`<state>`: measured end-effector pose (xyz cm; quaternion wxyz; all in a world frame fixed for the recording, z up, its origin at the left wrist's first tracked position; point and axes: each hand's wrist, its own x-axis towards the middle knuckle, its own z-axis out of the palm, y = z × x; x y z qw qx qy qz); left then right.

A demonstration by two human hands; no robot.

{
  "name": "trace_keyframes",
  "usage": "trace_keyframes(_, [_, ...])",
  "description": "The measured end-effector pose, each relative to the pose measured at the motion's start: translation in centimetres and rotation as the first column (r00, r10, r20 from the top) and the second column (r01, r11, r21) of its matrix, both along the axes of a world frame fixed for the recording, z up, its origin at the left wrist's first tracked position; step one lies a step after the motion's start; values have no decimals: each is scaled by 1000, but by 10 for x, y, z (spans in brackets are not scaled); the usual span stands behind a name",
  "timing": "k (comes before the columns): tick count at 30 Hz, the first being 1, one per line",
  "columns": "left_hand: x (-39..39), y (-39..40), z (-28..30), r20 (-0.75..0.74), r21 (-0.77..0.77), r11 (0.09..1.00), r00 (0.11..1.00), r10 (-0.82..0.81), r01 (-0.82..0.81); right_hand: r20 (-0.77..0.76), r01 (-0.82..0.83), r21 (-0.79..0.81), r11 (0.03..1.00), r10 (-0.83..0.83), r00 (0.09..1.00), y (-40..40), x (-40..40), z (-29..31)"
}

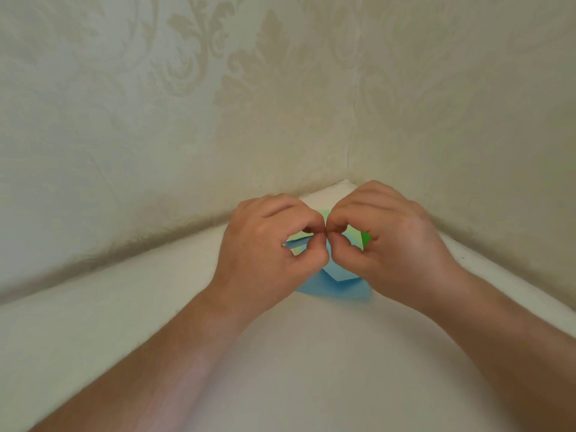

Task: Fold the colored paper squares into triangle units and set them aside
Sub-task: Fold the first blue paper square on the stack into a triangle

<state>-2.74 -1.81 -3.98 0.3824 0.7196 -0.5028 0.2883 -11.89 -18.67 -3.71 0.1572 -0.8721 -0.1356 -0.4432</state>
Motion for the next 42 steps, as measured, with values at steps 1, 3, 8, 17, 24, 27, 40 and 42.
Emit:
trace_keyframes(1, [-1, 0, 0, 6, -8, 1000, 1000, -1, 1, 12, -4, -8, 1000, 4, 1000, 1, 0, 0])
trace_keyframes(3, [-1, 0, 1, 35, -31, 1000, 999, 5, -3, 30, -4, -23, 1000, 5, 1000, 2, 0, 0])
trace_keyframes(8, [0, 3, 3, 53, -65, 997, 998, 36, -33, 73, 33, -15, 999, -32, 997, 0, -3, 5])
trace_keyframes(17, [13, 10, 4, -44, -44, 995, 995, 93, -95, 86, 120, 60, 991, -125, 988, -6, -13, 15])
trace_keyframes(24, [13, 9, 3, -100, 54, 994, 990, 99, -94, 78, 113, 116, 987, -123, 989, -10, -12, 11])
trace_keyframes(27, [17, 10, 1, -131, 125, 985, 982, 135, -119, 72, 104, 138, 985, -115, 991, -8, -10, 9])
trace_keyframes(40, [23, 11, -11, -451, 464, 869, 890, 63, 173, -594, 399, 317, 860, -147, 791, -21, 1, -8])
trace_keyframes(42, [23, 8, -15, -473, 528, 825, 877, 89, 201, -655, 390, 343, 854, -80, 752, -24, 1, -9])
